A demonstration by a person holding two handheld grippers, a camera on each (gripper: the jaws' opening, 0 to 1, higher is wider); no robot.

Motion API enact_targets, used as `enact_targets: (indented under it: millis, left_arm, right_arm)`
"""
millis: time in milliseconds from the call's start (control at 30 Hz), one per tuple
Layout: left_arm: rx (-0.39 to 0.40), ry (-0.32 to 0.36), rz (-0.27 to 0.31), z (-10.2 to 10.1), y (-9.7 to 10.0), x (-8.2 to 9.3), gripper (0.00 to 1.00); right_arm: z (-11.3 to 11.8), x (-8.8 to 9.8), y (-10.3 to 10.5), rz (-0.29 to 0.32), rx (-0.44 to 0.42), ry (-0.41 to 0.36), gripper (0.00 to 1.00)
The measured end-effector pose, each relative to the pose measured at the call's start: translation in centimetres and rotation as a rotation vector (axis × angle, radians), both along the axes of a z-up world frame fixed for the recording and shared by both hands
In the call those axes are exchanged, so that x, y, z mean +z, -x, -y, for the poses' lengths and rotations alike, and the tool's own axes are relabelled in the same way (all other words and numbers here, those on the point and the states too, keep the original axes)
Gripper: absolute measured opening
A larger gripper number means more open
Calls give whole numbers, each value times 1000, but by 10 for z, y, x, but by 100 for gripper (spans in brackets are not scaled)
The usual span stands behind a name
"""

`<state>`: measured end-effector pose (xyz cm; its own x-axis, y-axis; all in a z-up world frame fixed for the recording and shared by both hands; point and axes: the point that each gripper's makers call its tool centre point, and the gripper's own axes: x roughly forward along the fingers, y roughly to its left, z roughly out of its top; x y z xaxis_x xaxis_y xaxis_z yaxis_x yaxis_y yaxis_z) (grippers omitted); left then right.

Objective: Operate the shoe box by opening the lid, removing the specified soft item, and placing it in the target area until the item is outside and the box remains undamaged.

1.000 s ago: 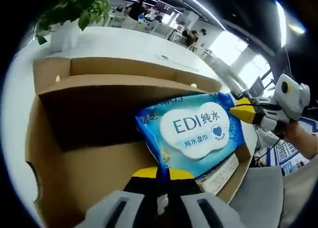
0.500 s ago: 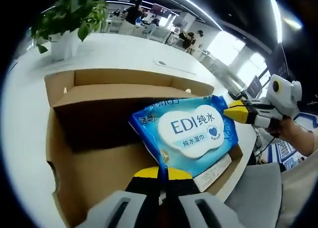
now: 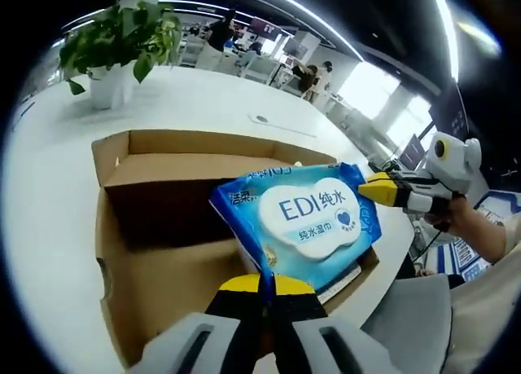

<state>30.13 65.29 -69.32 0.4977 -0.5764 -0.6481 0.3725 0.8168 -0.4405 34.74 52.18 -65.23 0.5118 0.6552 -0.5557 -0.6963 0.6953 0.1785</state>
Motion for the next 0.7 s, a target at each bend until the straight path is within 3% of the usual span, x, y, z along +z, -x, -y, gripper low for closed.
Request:
enact_targets:
  millis: [700]
  left_arm:
    - [-41,33,91,52,-8,59,0]
  right_arm:
    - [48,37,-15,37,-96,-64,0]
